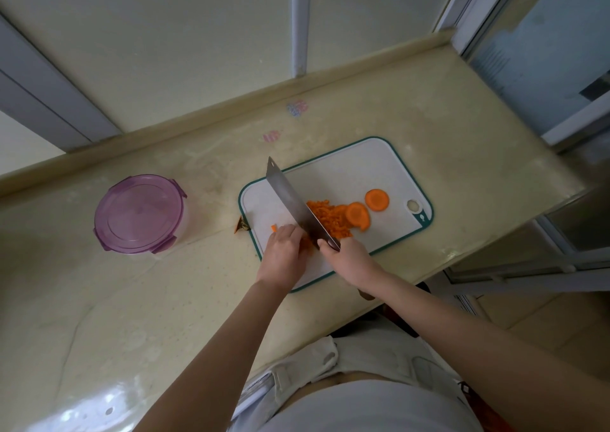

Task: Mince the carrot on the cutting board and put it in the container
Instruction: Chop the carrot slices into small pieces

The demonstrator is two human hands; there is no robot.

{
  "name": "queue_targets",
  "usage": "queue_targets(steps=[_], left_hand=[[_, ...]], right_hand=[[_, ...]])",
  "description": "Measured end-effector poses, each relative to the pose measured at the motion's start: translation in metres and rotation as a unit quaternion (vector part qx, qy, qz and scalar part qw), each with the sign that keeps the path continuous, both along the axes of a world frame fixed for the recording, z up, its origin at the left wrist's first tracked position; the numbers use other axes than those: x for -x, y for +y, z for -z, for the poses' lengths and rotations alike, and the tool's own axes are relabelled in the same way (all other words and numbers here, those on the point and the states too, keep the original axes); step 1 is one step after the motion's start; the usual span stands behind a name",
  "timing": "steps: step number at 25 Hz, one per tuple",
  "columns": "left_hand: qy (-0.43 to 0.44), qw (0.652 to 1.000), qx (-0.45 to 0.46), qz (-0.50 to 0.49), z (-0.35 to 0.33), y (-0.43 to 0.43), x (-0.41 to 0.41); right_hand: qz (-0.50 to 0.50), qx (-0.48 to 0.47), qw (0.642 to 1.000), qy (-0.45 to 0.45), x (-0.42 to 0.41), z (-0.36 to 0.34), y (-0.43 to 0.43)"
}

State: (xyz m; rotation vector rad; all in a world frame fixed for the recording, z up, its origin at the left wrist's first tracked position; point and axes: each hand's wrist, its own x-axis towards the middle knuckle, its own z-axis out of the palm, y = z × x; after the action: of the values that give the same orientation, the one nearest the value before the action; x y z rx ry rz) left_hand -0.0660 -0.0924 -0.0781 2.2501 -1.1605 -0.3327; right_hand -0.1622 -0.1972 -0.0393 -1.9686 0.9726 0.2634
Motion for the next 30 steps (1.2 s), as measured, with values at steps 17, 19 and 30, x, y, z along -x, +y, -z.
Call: queue_targets(steps=[17, 19, 30], left_hand=[[0.022, 0.994, -0.074, -0.071, 0.002, 0.006, 0.004], [0.016, 0.996, -0.054, -0.069, 0.004, 0.006, 0.003], [0.004, 0.999, 0.001, -0.05, 0.009, 0.009, 0.006]], right_hand=[[-0.01, 0.001, 1.0, 0.012, 0.012, -0.011, 0.007], [-0.021, 0.014, 1.0, 0.018, 0.01, -0.009, 0.009], [-0.029, 0.033, 0.999, 0.017, 0.003, -0.001, 0.013]])
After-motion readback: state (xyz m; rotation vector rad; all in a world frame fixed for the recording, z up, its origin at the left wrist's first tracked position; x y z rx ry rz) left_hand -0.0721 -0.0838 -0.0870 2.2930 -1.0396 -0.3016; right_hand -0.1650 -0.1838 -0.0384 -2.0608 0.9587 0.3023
